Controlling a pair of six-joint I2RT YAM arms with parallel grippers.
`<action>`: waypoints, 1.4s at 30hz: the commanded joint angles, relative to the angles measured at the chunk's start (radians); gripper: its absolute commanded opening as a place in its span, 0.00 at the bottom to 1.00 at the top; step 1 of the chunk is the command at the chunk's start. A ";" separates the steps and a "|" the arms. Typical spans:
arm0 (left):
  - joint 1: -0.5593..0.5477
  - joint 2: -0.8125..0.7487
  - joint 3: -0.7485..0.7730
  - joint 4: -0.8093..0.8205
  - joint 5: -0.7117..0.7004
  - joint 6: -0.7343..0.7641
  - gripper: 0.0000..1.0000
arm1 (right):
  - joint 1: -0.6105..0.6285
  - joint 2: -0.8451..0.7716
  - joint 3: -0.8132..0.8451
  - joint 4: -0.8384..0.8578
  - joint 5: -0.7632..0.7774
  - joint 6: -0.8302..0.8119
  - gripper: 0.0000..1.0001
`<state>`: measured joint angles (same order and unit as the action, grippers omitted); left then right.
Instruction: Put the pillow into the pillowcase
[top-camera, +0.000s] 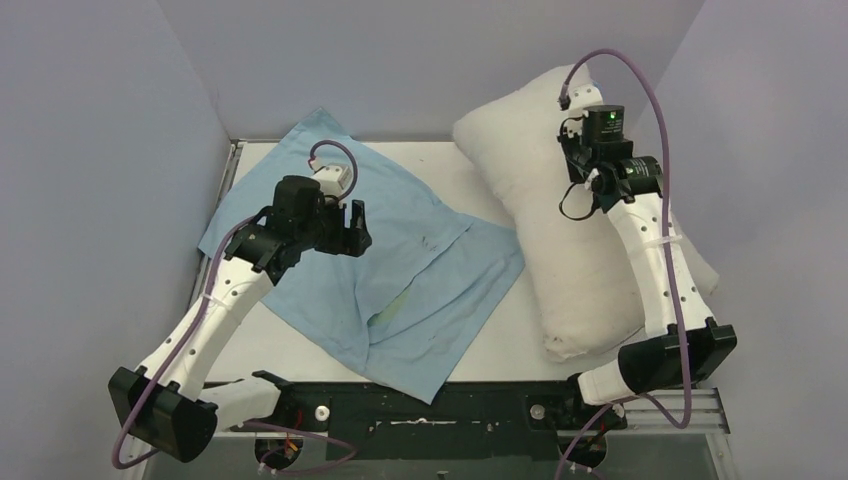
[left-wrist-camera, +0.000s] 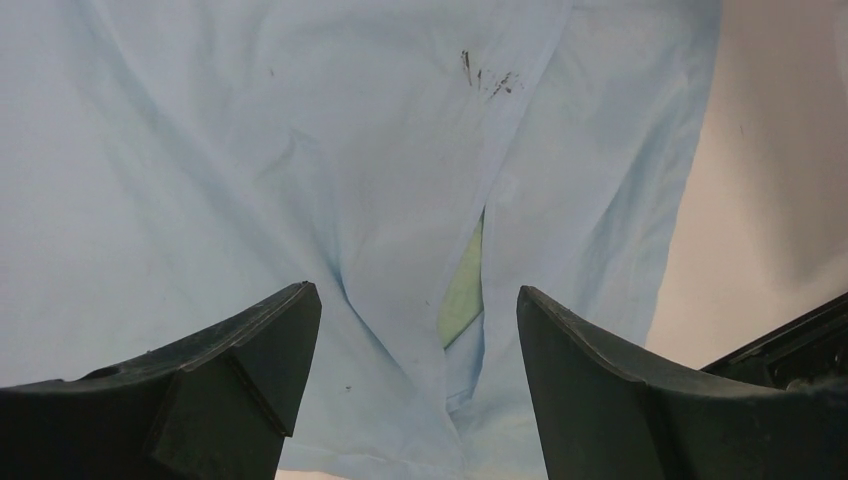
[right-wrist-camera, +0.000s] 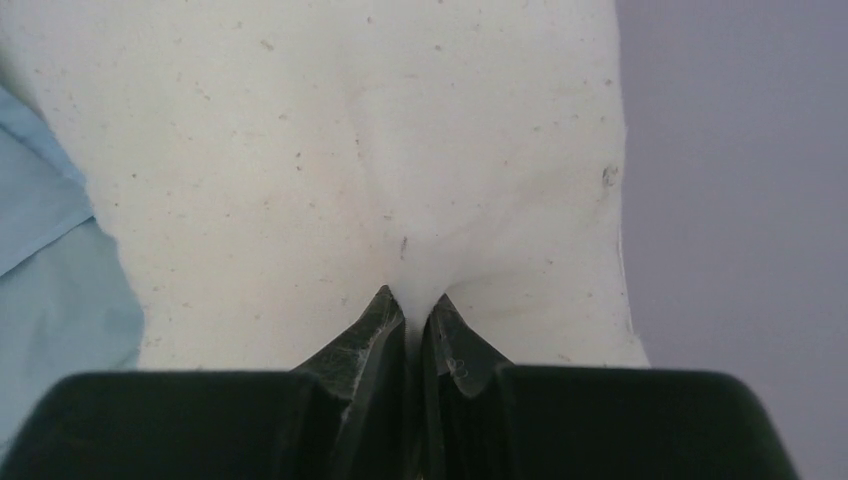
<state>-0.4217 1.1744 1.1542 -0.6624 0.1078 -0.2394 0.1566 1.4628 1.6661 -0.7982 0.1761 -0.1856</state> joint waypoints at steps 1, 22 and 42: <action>0.007 -0.048 0.023 0.004 -0.034 0.019 0.73 | 0.055 -0.103 0.105 0.008 -0.056 -0.067 0.00; 0.007 -0.076 0.032 0.146 0.137 -0.131 0.79 | 0.135 -0.132 0.057 -0.247 -0.363 -0.448 0.00; 0.206 0.313 0.396 0.283 0.237 -0.229 0.78 | 0.137 -0.100 0.165 -0.129 -0.654 -0.763 0.00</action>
<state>-0.2150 1.4506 1.4845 -0.4725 0.2218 -0.4400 0.2897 1.3972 1.7157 -1.0920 -0.4171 -0.8631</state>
